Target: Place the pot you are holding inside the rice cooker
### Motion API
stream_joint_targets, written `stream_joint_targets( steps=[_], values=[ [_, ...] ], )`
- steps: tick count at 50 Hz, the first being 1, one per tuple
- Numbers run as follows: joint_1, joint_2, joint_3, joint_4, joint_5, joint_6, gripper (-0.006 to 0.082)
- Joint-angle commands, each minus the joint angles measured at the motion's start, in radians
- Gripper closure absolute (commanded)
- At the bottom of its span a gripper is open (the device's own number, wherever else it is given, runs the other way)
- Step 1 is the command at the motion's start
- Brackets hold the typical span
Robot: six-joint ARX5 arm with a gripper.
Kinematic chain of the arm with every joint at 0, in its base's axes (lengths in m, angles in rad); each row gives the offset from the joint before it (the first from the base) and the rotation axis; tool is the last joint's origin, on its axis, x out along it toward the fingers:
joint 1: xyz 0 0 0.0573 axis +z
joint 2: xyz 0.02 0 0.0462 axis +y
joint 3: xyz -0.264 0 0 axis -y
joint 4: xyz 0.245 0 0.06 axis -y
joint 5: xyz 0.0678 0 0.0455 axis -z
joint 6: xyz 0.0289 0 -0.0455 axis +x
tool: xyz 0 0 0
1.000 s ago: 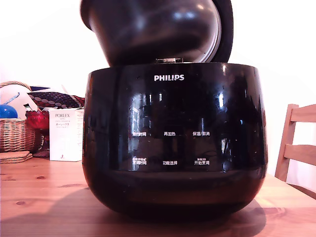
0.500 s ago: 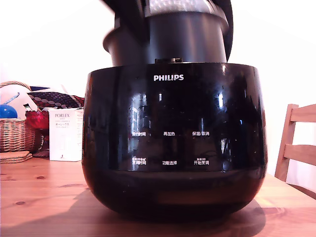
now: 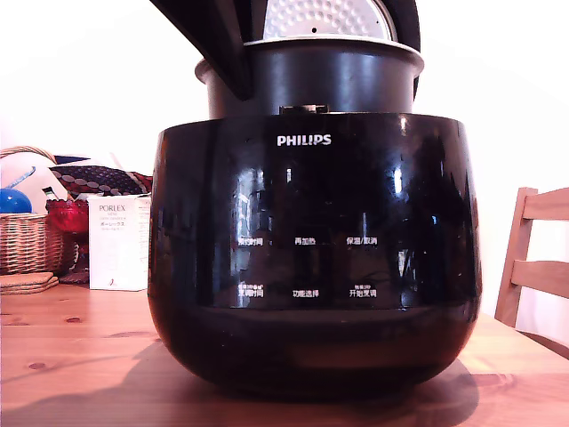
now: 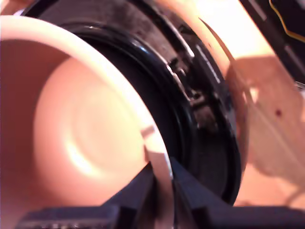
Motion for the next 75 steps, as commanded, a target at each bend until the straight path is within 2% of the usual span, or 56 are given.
stream_joint_targets(
  steps=[1,19,24,34,75],
  values=[
    [0.005,-0.025,0.025,0.023,0.000,0.015,0.0791],
    [0.008,0.002,0.025,-0.048,0.043,0.006,0.0791],
    [0.015,0.014,0.025,-0.048,0.093,-0.021,0.0791],
    [0.028,0.042,0.025,-0.092,0.101,-0.021,0.0791],
    [0.038,0.095,0.025,-0.096,0.139,-0.020,0.0791]
  ],
)
